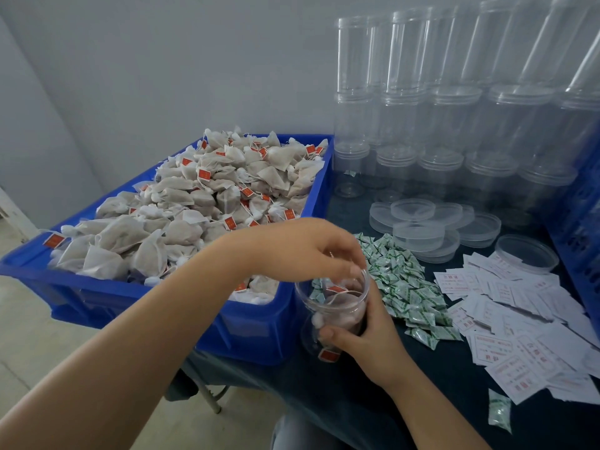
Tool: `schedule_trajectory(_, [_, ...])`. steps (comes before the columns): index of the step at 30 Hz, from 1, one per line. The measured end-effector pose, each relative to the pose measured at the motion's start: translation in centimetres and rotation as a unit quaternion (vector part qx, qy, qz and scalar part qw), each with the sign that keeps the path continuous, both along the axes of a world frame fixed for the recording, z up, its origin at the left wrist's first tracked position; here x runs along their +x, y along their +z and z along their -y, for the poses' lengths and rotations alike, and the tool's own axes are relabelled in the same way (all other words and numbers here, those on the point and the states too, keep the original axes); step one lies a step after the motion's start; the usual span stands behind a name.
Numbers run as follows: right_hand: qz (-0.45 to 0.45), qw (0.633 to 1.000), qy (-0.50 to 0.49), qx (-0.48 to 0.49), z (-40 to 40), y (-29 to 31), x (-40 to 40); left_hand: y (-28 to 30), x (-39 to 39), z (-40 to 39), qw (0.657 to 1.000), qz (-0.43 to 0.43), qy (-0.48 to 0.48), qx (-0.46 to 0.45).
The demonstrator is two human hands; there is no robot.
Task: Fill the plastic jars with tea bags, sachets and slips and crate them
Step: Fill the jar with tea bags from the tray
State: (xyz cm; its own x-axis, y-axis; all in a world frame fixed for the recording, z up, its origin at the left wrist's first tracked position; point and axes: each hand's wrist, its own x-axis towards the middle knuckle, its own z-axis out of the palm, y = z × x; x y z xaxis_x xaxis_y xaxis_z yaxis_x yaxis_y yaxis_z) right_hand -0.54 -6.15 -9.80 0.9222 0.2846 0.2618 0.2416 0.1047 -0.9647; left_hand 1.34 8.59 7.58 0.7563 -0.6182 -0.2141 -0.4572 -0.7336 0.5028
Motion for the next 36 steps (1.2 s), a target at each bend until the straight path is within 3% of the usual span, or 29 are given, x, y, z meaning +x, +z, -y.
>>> schedule_trajectory(5, [-0.015, 1.0, -0.004, -0.002, 0.0, -0.1, -0.1, -0.7, 1.7, -1.9, 0.975, 0.108, 0.133, -0.139])
schedule_trajectory(9, [-0.022, 1.0, -0.007, -0.008, 0.0, 0.0, -0.2, -2.8, 3.8, -2.7, 0.928, 0.215, 0.253, -0.166])
schedule_trajectory(11, [-0.024, 1.0, -0.007, -0.008, 0.1, 0.0, -0.2, -4.0, 4.8, -3.3, 0.912, 0.245, 0.302, -0.127])
schedule_trajectory(14, [-0.032, 0.999, -0.006, -0.01, 0.1, 0.0, -0.2, -5.5, 5.8, -3.9, 0.92, 0.196, 0.339, 0.023])
schedule_trajectory(17, [-0.032, 0.999, -0.007, -0.013, 0.1, 0.1, -0.3, -6.2, 5.7, -3.6, 0.934, 0.134, 0.311, 0.11])
schedule_trajectory(23, [-0.029, 0.999, -0.01, -0.028, 0.1, 0.4, -0.5, -5.5, 4.5, -3.3, 0.954, -0.005, 0.255, 0.158])
schedule_trajectory(26, [-0.032, 0.999, -0.01, -0.025, 0.1, 0.4, -0.6, -5.4, 3.8, -3.3, 0.954, -0.076, 0.276, 0.093])
schedule_trajectory(36, [-0.037, 0.999, -0.012, -0.03, 0.3, 0.3, -0.5, -6.0, 5.1, -3.5, 0.953, 0.018, 0.276, 0.122])
